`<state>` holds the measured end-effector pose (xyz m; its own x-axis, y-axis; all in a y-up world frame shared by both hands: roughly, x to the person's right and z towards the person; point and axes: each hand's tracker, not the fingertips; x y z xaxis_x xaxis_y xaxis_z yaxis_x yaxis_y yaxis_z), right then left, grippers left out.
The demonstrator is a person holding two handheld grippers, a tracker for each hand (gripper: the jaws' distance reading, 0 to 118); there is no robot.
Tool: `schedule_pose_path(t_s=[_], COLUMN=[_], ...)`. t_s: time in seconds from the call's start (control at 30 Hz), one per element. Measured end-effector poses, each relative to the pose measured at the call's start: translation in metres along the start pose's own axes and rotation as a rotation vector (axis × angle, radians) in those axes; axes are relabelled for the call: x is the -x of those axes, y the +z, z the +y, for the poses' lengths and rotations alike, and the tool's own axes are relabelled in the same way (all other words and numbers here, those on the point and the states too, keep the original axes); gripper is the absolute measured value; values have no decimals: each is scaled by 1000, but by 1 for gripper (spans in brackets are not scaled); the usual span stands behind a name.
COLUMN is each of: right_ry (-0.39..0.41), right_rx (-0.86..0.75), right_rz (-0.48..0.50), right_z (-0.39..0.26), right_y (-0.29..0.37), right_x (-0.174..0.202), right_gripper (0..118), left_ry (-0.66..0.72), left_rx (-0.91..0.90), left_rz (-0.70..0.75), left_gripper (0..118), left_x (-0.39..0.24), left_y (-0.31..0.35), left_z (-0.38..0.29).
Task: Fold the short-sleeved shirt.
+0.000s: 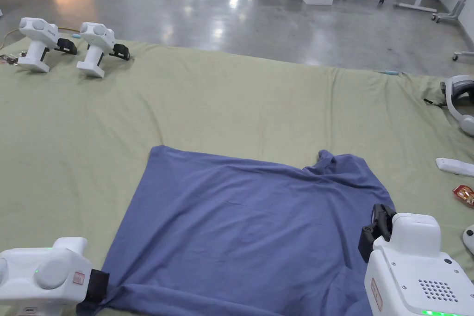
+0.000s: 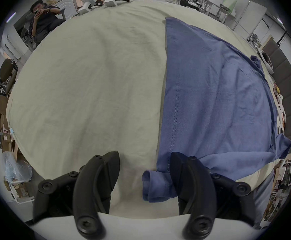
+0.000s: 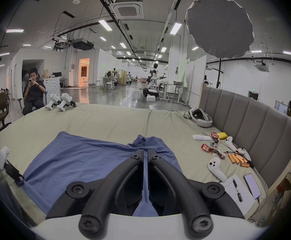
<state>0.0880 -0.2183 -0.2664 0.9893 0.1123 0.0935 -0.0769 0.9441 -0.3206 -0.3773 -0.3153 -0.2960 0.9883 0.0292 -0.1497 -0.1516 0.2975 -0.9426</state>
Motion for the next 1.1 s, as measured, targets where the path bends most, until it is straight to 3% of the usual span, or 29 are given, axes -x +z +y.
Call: schedule_pose_path(t_s=[0.13,0.2,0.33,0.37,0.43,0.63,0.83,0.93,1.07,1.1], right_ry=[-7,-13,-12,-14,-23,-24,-30,-47,-59,-56], right_rx=[19,27,41,45,56,98,278,364,513,554], right_rz=[3,5,6,6,10,-17,-63,-71,-51,-39], right_z=[-5,-7,-11,-13,-15,-19,-24,-33,-57,-63], right_y=[1,1,2,1,2,8,8,10,12,12], right_x=[-1,-3,-6,-7,-9,-30,-75,-96,-116,-119], right_gripper=[6,6,6,6,6,6,8,22,58,60], left_ry=[-42,-41,-14,-23,-73,39,96,83,59,56], left_rx=[-23,-34,-62,-68,-87,-159,-183,-179,-171,-170], left_rz=[76,69,16,21,20,-36,-90,-90,-77,-74], left_gripper=[68,59,28,22,12,9,8,8,8,9], left_x=[3,10,41,8,-8,-16,10,11,7,7], left_y=[-12,-12,-78,-36,-20,30,47,43,39,38], left_z=[5,3,9,-2,-9,-22,-12,-7,-7,-7])
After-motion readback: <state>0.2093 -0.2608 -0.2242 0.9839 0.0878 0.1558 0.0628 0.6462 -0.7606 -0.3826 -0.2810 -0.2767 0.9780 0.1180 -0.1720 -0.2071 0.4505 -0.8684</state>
